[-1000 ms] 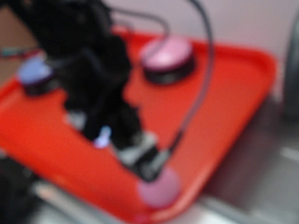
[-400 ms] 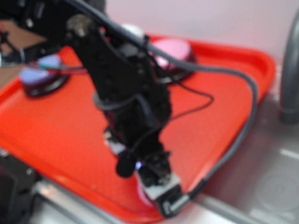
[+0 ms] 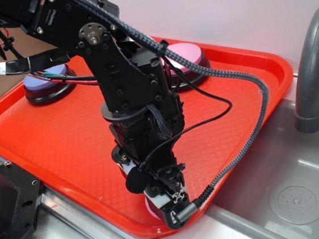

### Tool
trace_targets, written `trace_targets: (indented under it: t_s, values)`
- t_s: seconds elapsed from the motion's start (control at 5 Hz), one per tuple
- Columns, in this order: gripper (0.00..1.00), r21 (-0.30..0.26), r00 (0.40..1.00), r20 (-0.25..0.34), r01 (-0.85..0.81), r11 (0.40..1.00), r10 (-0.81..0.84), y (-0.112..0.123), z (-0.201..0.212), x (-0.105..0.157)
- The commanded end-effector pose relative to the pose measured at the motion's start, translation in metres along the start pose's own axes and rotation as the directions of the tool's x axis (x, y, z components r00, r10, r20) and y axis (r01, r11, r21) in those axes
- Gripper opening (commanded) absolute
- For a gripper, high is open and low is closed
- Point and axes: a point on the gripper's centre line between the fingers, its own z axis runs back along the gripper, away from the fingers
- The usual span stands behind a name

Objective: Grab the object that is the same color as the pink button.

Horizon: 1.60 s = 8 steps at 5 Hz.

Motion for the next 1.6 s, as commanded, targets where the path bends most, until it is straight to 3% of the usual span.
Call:
trace_targets:
  t_s: [0.0,0.2,0.4,0.6,1.0,1.2,1.4]
  values:
    - [0.00,-0.035,0.997,0.060,0.044,0.998,-0.041,0.012,0.041,0.003]
    - [0.00,0.017,0.990,0.134,0.037,0.999,-0.039,0.030,0.094,0.005]
    - [0.00,0.067,0.989,0.142,-0.050,0.997,0.041,0.065,0.140,-0.006]
    - [0.00,0.088,0.980,0.151,-0.142,0.986,0.128,0.098,0.162,-0.015]
    - [0.00,0.074,0.922,0.177,-0.360,0.930,0.343,0.170,0.194,-0.031]
    - [0.00,0.090,0.911,0.213,-0.378,0.921,0.353,0.178,0.200,-0.032]
    - [0.00,0.102,0.927,0.171,-0.355,0.929,0.335,0.171,0.192,-0.026]
